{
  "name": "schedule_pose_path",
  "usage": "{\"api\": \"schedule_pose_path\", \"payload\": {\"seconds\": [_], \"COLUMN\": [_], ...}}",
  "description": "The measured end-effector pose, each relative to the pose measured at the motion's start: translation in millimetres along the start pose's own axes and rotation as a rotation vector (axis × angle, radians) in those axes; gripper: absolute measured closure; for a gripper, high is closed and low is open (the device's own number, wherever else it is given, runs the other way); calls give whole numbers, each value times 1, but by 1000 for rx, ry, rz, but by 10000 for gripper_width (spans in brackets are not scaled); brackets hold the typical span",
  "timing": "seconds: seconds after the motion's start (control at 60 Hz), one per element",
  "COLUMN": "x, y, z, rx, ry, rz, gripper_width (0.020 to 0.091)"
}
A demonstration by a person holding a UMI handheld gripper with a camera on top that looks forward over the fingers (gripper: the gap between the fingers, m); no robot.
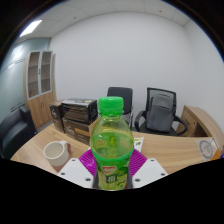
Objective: Pour water
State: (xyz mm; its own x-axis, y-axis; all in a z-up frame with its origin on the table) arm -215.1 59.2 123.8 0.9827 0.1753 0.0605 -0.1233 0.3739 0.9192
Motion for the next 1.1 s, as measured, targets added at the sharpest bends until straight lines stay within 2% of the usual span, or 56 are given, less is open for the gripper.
{"api": "schedule_pose_path", "payload": {"seconds": [0.1, 0.167, 0.183, 0.3, 0.35, 0.383, 0.467, 0.517, 0.633, 0.833, 0.933, 1.1], "x": [1, 3, 5, 1, 3, 2, 2, 1, 3, -8, -22, -39], "y": [-11, -25, -22, -28, -28, -28, -28, -30, -46, -72, -74, -60], "z": [-8, -10, -7, -11, -2, 0, 1, 1, 13, 104, 160, 228], "rx": [19, 19, 50, 85, 98, 101, 100, 73, -22, -118, -164, -192], "ry": [13, 21, 17, 13, 13, 14, 10, 12, -2, -68, -78, -146], "rz": [-18, -36, -51, -54, -34, -28, -24, -27, -98, -126, -137, -149], "gripper_width": [719, 694, 706, 705, 683, 619, 563, 531, 360, 331, 304, 310]}}
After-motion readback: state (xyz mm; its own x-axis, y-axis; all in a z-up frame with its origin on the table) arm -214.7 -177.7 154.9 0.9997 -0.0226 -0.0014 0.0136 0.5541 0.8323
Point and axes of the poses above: the point between the fingertips, and its own axes, seen from behind it with the camera up: x to the right, y up, z backward, against the way the camera looks, the point moved 8 cm from there along z, backward, against the way the camera looks, and after that the axes turned 8 degrees about -y, right-handed, at the moved point
